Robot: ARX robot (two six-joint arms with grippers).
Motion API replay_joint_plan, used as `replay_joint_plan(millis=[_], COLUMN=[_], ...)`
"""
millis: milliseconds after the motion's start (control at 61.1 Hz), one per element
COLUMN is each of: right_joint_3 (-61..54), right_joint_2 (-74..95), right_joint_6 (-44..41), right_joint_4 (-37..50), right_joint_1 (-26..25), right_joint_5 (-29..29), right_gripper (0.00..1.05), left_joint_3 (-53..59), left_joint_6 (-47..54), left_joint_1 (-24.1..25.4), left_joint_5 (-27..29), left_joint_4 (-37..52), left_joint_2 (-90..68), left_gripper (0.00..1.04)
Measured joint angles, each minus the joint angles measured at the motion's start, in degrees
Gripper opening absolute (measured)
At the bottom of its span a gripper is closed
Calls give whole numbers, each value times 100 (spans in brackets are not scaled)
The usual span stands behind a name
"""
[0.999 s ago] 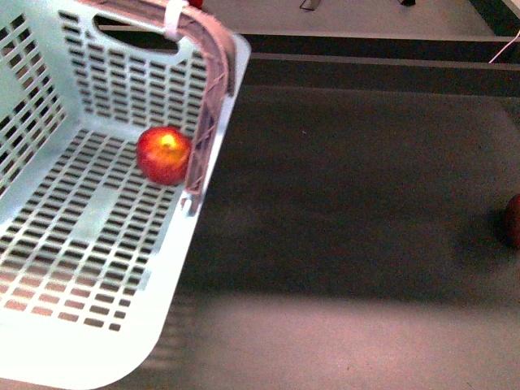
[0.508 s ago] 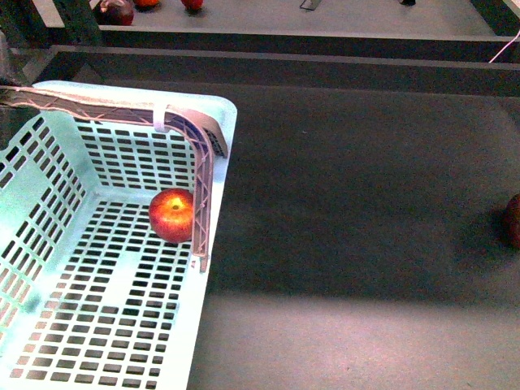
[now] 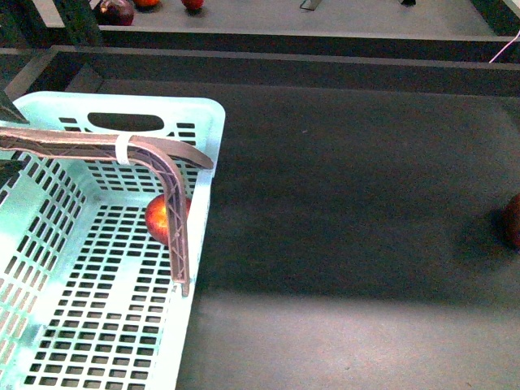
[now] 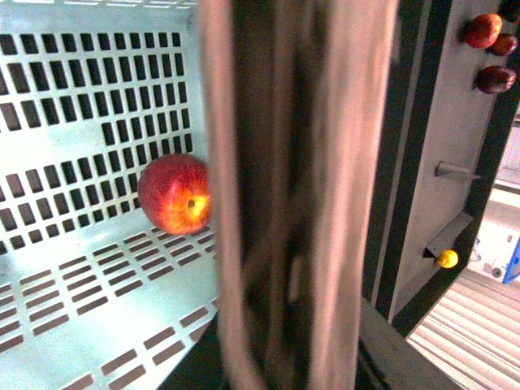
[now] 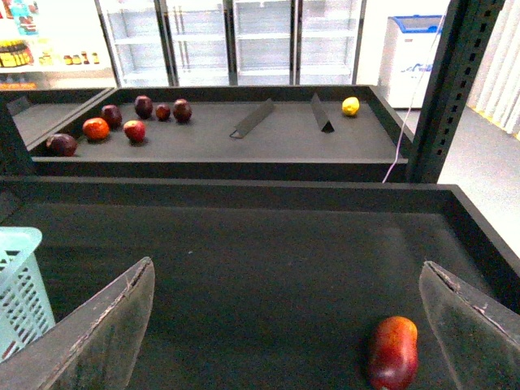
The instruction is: Pick apple with right arm and hold basket with left
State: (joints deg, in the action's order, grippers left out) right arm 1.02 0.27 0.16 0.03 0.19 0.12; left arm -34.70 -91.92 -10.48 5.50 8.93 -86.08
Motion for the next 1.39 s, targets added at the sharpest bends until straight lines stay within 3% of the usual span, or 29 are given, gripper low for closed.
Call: replay_joint_plan(millis=[180,344,508,721,770,802,835,868,933,1048,1212,1392], right_joint_3=[0,0,0,0,0,0,0,0,0,0,0,0], right_joint_2=[0,0,0,0,0,0,0,0,0,0,0,0], right_joint_6=[0,0,0,0,0,0,0,0,0,0,0,0], right_joint_4=[0,0,0,0,0,0,0,0,-2,-2,-2,-2], right_joint_1=[0,0,0,0,0,0,0,0,0,0,0,0], right_joint_5=[0,0,0,0,0,0,0,2,0,0,0,0], right_gripper=[96,96,96,96,96,96,96,96,96,96,96,96], left_joint_3=[111,138,162,179,645,1152,1453,1888,2240,2555,2879,3110], left_joint_6=[-348,-848,-1150,-1174,-142,1215,1871,3355,5600,8041,8883,9075], left_joint_1=[-354,-944,-1469,-1502,-1436,-1342,-1263,-1115,-879,-494,-107,256], left_joint_5=[457,1235,1930,1996,1867,1700,1628,1495,1298,933,540,210], left_joint_4=[-487,-1478,-2044,-2057,-667,608,1292,2275,3130,3132,2785,2319], left_joint_2=[695,1661,2352,2363,2426,2516,2599,2769,3104,3681,4273,4986], left_gripper=[71,99,98,98,90,82,78,70,57,34,5,3])
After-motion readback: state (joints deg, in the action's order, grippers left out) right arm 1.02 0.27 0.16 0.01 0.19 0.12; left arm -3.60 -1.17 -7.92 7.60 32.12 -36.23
